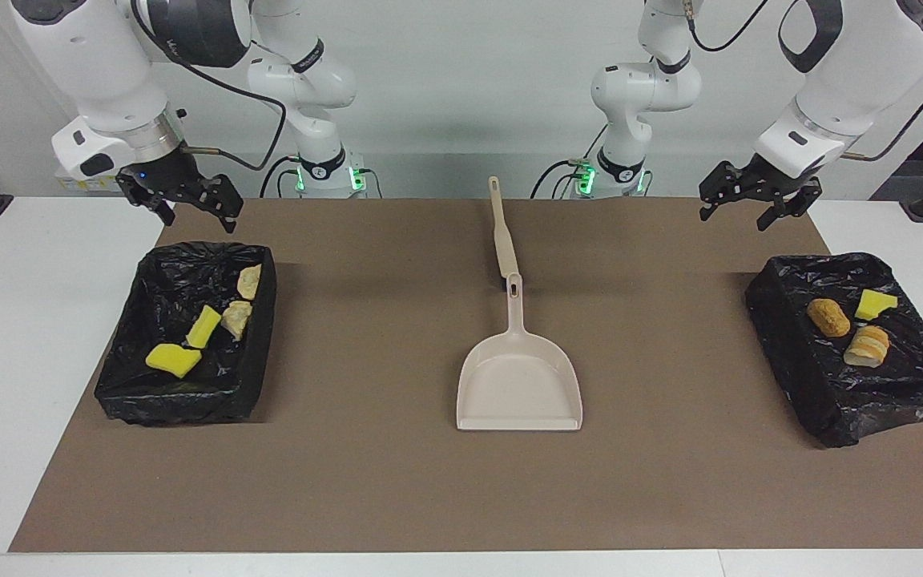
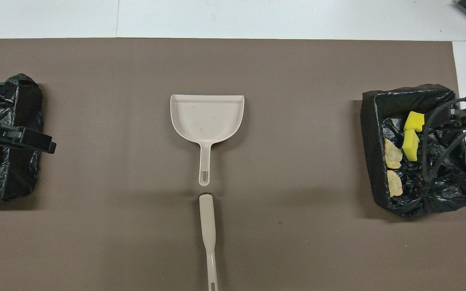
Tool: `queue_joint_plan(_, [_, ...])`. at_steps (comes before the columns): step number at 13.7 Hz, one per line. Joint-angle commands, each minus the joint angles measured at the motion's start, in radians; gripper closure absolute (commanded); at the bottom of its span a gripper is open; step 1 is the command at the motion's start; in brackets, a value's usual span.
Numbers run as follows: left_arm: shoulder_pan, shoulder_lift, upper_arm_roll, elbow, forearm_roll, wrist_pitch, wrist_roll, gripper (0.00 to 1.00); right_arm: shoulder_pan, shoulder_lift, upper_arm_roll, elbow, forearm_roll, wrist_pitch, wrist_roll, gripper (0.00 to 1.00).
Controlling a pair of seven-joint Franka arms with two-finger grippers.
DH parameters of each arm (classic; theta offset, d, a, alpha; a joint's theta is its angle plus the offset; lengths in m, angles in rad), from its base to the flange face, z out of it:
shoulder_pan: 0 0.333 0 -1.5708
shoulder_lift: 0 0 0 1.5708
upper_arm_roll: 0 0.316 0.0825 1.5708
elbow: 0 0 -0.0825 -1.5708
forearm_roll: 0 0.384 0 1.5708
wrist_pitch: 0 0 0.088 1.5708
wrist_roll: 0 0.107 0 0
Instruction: Sweep and dump trash in bin
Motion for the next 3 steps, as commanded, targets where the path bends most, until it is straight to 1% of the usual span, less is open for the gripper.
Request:
queue_joint_plan(1, [0.001,0.01,0.0,0.026,0.018,-0.024,0.007,0.0,0.014,-0.032,0.003,-0.013,0.022,0.011,-0.086,0.0])
queue_joint_plan(3, [0.003,0.007,0.001,0.027,0.017,-0.027,0.009,0.0,0.011,-0.027,0.003,-0.008,0.029,0.021,-0.087,0.0])
